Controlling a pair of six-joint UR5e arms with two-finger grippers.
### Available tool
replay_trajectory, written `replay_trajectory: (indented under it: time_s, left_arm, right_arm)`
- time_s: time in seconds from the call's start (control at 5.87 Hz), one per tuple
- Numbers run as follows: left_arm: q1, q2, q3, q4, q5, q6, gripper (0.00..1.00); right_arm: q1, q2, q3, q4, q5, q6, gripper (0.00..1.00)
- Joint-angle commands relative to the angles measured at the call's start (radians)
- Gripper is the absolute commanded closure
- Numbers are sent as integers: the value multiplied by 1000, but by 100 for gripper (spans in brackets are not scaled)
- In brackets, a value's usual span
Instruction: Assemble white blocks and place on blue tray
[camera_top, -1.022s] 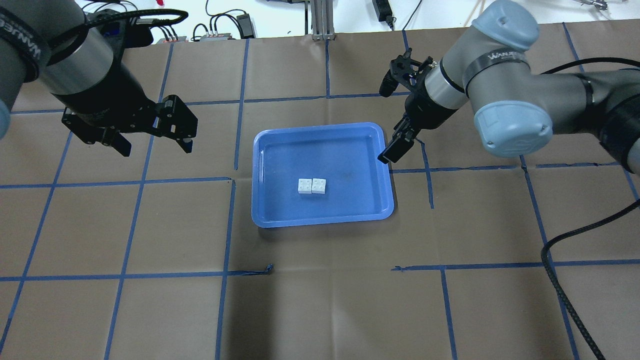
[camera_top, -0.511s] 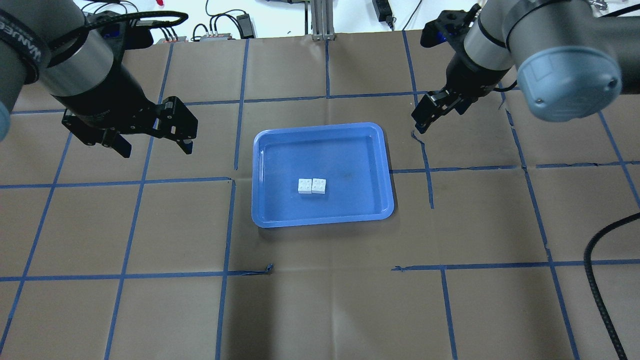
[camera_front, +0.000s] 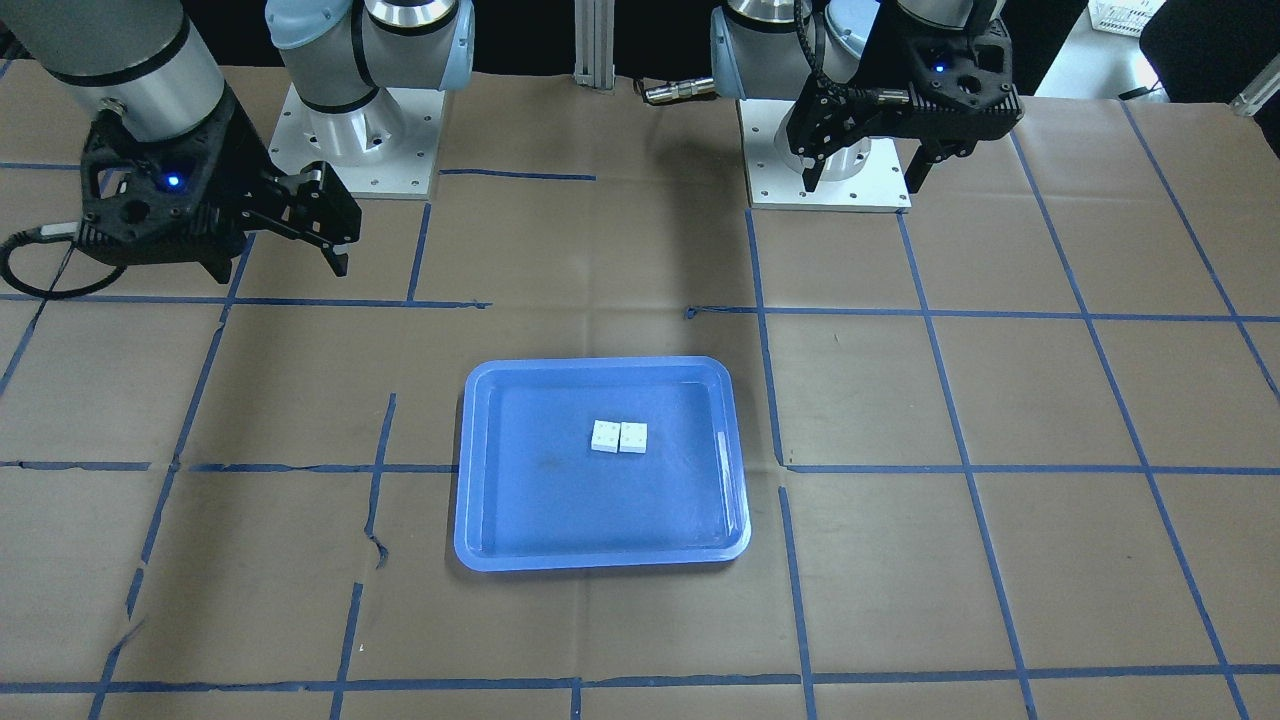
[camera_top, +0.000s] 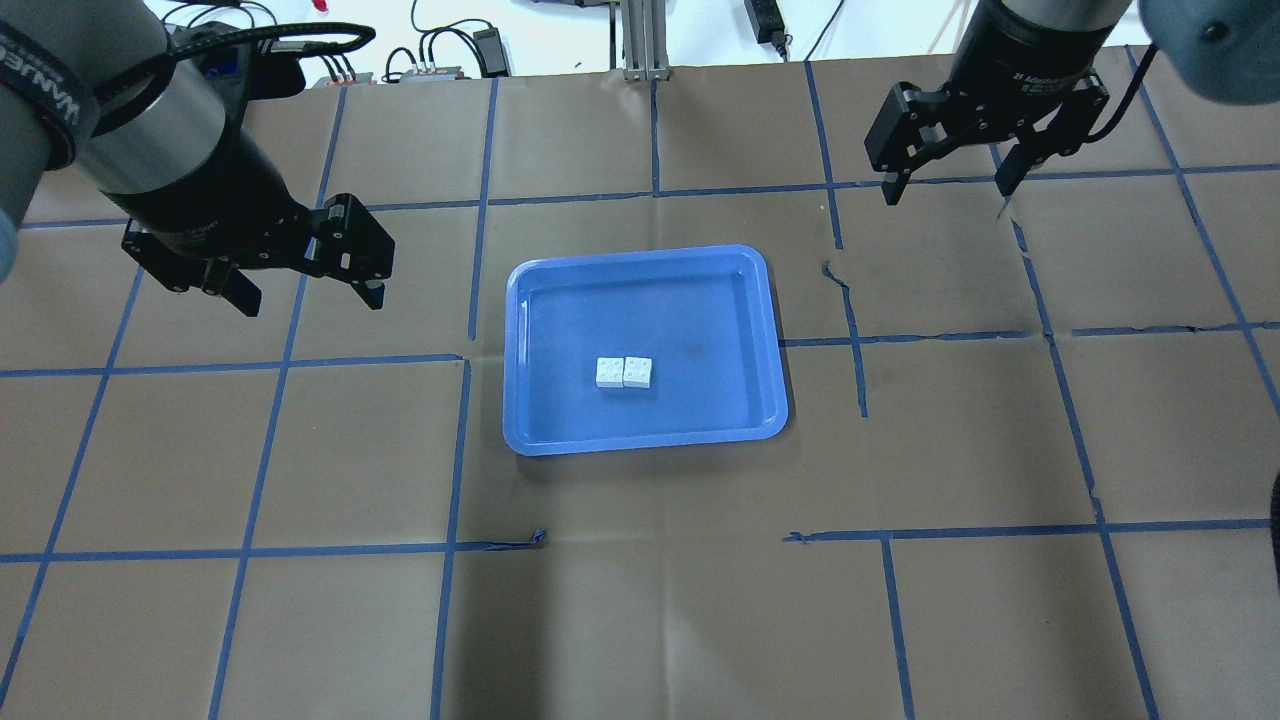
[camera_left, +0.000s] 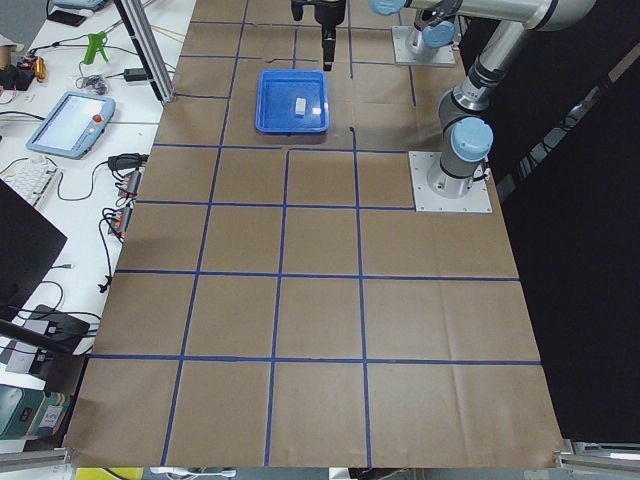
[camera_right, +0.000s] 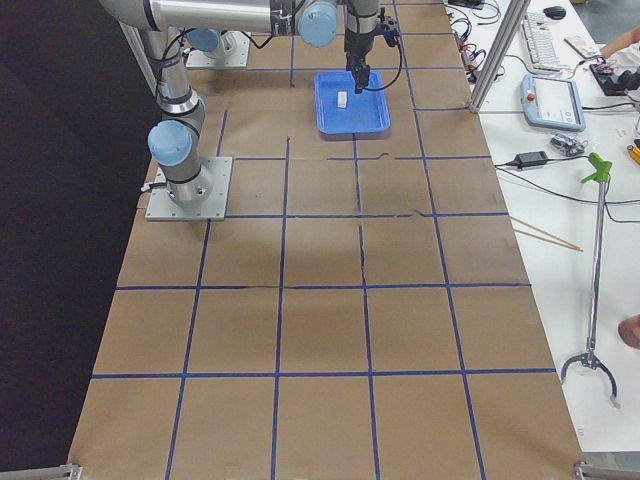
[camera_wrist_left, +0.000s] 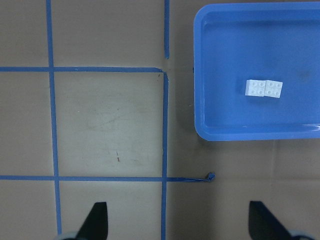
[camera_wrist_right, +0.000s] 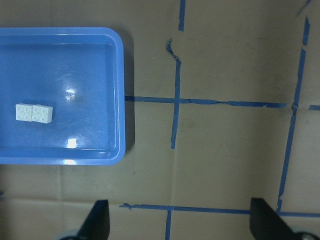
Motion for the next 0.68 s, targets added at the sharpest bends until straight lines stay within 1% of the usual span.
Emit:
replay_trajectory:
  time_s: [0.0, 0.51]
  left_arm:
    - [0, 2, -2, -2, 2, 0, 1]
    - [0, 7, -2, -6, 2, 0, 1]
  right_arm:
    - [3, 5, -38, 48, -36, 79, 0]
    - [3, 8, -27, 45, -25, 79, 0]
